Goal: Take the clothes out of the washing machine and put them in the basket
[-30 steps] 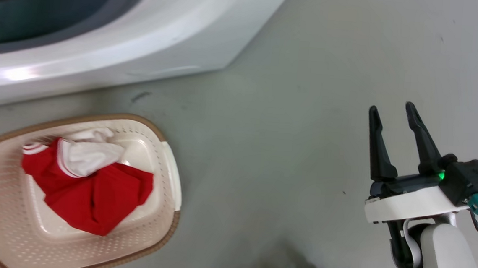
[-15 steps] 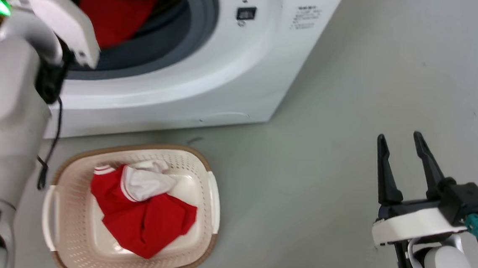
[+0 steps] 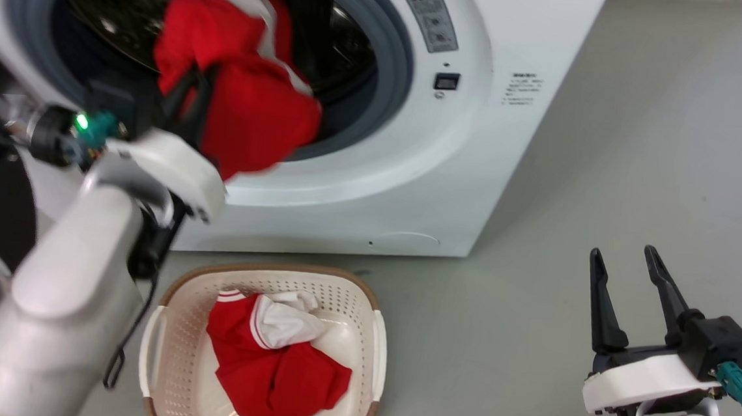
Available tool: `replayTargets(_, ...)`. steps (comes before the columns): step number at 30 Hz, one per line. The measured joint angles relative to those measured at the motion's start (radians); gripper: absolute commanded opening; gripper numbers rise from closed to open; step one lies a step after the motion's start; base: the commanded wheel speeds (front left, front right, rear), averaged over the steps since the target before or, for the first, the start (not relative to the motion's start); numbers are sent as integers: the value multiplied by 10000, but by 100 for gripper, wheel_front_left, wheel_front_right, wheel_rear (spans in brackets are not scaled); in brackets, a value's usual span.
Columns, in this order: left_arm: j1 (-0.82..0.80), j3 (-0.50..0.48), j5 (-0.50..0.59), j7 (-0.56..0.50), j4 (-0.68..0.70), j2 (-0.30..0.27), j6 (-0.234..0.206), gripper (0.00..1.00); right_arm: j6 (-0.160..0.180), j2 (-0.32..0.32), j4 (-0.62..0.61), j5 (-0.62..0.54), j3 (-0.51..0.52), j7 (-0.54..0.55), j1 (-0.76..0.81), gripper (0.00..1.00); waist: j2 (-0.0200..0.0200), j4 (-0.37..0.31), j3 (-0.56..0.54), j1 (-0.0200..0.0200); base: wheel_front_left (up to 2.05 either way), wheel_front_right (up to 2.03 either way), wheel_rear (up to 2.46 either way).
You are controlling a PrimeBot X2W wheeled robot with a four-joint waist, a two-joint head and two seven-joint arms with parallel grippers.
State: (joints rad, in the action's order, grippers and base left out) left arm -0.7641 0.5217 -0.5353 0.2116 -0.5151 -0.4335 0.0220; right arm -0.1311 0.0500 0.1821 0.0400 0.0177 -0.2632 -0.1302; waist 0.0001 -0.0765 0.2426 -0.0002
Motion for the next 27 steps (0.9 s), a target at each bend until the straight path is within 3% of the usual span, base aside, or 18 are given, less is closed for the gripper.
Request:
replayTargets(8, 2844, 349, -698, -1137, 2754, -284, -541, 0, 0, 0, 13, 13, 67, 0, 273, 100, 0, 509, -386, 0, 0, 0, 0)
replayTargets(13, 4069, 752, -922, -1655, 3009, -405, -673, 0, 0, 0, -52, 4, 42, 0, 220, 100, 0, 582, -93, 0, 0, 0, 0)
replayTargets(16, 4407, 907, -1116, -1831, 2502, -353, -652, 0, 0, 0, -94, -73, 21, 0, 165, 100, 0, 598, 149, 0, 0, 0, 0)
replayTargets(20, 4491, 1051, -1289, -1906, 1093, -267, -303, 0, 0, 0, -161, -167, -13, 0, -29, 100, 0, 556, 575, 1, 0, 0, 0)
replayTargets(27, 3509, 1170, -1220, -1352, -1260, 410, 150, 0, 0, 4, -384, -332, 27, 0, -393, 100, 0, 366, 1611, 2, 0, 0, 0)
